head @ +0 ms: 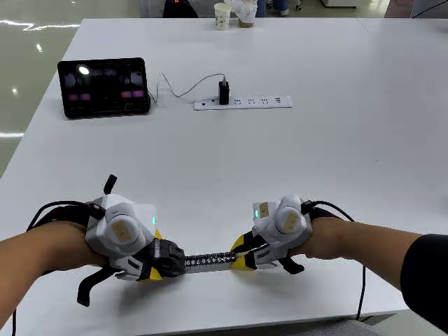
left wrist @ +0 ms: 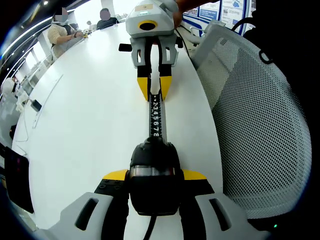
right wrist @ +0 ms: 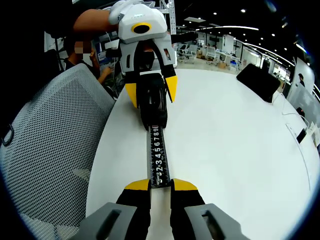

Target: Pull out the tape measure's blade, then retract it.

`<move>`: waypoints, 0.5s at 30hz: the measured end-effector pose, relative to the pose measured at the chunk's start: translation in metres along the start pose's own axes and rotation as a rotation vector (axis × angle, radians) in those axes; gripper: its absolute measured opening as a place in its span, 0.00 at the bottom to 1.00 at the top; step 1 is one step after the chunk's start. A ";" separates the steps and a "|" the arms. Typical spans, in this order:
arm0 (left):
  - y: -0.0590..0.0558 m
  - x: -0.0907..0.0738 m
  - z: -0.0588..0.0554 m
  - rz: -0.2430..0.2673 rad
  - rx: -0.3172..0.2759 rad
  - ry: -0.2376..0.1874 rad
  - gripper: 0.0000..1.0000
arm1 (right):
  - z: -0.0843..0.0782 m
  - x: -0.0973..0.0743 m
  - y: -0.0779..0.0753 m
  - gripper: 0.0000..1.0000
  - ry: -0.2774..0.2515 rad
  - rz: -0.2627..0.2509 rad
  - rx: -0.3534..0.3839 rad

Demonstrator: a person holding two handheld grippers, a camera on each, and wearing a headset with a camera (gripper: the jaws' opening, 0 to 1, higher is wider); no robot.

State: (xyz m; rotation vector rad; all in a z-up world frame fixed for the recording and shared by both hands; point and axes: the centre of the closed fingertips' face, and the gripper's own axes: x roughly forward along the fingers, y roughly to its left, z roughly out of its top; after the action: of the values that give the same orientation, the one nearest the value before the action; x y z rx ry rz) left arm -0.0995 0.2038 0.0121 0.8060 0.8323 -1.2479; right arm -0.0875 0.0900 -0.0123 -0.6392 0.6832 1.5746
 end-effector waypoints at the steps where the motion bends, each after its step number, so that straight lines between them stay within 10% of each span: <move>1: 0.000 0.000 0.000 0.000 0.000 0.000 0.33 | 0.000 0.000 0.000 0.11 0.000 0.000 0.000; 15: 0.000 0.001 0.001 -0.003 0.003 0.000 0.33 | -0.006 -0.010 -0.002 0.10 -0.017 -0.022 0.062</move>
State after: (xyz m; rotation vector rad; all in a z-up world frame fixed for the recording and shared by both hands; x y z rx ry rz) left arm -0.0995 0.2029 0.0120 0.8073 0.8323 -1.2520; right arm -0.0844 0.0786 -0.0090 -0.5849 0.7072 1.5306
